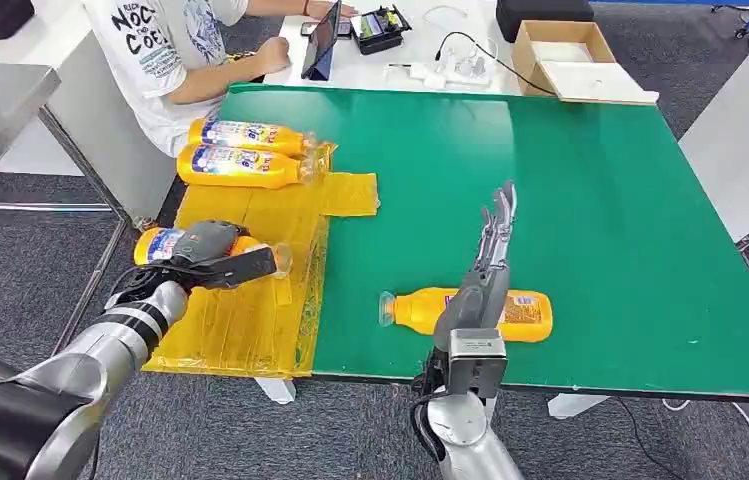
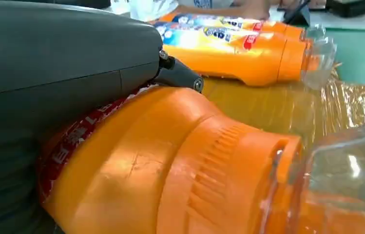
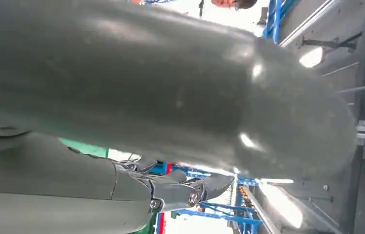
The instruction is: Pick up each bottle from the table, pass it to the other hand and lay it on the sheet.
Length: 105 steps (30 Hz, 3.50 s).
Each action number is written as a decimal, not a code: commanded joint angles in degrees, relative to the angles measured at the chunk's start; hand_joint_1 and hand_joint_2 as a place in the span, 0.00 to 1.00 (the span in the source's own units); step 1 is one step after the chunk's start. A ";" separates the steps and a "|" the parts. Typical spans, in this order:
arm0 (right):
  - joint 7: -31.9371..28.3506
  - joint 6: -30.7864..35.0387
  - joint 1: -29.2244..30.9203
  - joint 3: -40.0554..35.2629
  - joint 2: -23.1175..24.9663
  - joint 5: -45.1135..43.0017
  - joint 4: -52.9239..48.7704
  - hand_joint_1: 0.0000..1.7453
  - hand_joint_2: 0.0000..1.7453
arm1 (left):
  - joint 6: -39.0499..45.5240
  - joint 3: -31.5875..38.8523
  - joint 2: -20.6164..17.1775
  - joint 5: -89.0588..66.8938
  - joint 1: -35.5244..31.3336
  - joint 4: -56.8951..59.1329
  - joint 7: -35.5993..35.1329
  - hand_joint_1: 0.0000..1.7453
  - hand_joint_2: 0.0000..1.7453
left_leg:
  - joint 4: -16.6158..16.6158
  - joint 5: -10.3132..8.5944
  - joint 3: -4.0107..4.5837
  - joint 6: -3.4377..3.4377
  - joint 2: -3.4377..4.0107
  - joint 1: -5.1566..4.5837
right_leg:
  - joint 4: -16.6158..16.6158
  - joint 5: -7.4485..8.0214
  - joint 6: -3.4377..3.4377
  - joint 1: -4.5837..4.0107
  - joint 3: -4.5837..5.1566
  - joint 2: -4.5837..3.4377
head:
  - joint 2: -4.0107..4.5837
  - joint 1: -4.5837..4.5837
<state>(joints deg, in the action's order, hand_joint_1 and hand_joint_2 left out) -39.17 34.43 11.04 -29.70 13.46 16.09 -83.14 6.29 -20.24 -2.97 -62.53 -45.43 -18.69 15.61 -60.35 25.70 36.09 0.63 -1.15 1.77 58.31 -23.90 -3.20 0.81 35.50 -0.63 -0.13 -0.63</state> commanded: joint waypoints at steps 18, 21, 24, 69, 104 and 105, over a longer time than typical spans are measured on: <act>-0.83 -2.90 2.23 0.05 -1.06 -1.72 8.01 0.00 0.00 | -15.31 8.29 0.11 7.36 1.50 3.84 8.59 0.00 1.00 | 0.09 0.00 -0.22 -0.08 0.11 -0.02 | -0.08 0.00 0.07 -0.02 -0.20 -0.01 | 0.00 0.02; -0.82 -3.43 3.34 0.11 -0.80 -2.44 9.25 0.00 0.00 | -20.73 8.26 -0.09 8.40 1.14 4.15 10.41 0.00 0.00 | 0.17 0.00 -0.34 -0.11 0.22 -0.05 | -0.13 0.03 0.10 0.00 -0.26 -0.10 | 0.00 0.00; -0.78 -4.03 4.11 0.26 -0.43 -2.51 10.58 0.00 0.00 | -25.22 8.31 -0.59 9.67 1.01 4.27 11.64 0.00 0.00 | 0.10 -0.02 -0.22 -0.09 0.13 -0.03 | -0.07 0.03 0.08 -0.01 -0.18 -0.04 | 0.00 0.00; 27.00 -11.86 2.11 12.05 -16.53 27.13 10.14 0.00 1.00 | 25.66 22.98 11.86 50.68 29.06 -51.55 24.39 0.00 1.00 | 0.24 -0.06 -0.42 -0.19 0.01 -0.15 | -0.28 0.01 0.01 0.10 -0.46 0.08 | 0.00 0.02; 30.12 -39.51 16.50 4.99 -27.09 27.22 34.00 0.00 1.00 | 14.99 16.86 10.99 48.43 25.40 -40.04 24.39 0.00 1.00 | 0.06 -0.07 -0.04 -0.16 0.10 -0.11 | -0.10 0.10 0.00 0.06 -0.04 -0.02 | 0.00 0.04; 30.12 -39.51 16.50 4.99 -27.09 27.22 34.00 0.00 1.00 | 14.99 16.86 10.99 48.43 25.40 -40.04 24.39 0.00 1.00 | 0.10 -0.09 -0.10 -0.21 0.12 -0.12 | -0.14 0.11 0.03 0.06 -0.09 0.00 | 0.00 0.07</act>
<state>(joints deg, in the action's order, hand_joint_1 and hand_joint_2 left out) -8.44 -3.25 18.77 -18.84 -12.09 43.69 -63.24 21.90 -0.94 8.68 -14.40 -17.21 -65.59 38.19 -60.37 25.62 36.21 0.55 -1.21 1.73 58.26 -23.82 -3.27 0.83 35.58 -0.60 -0.13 -0.57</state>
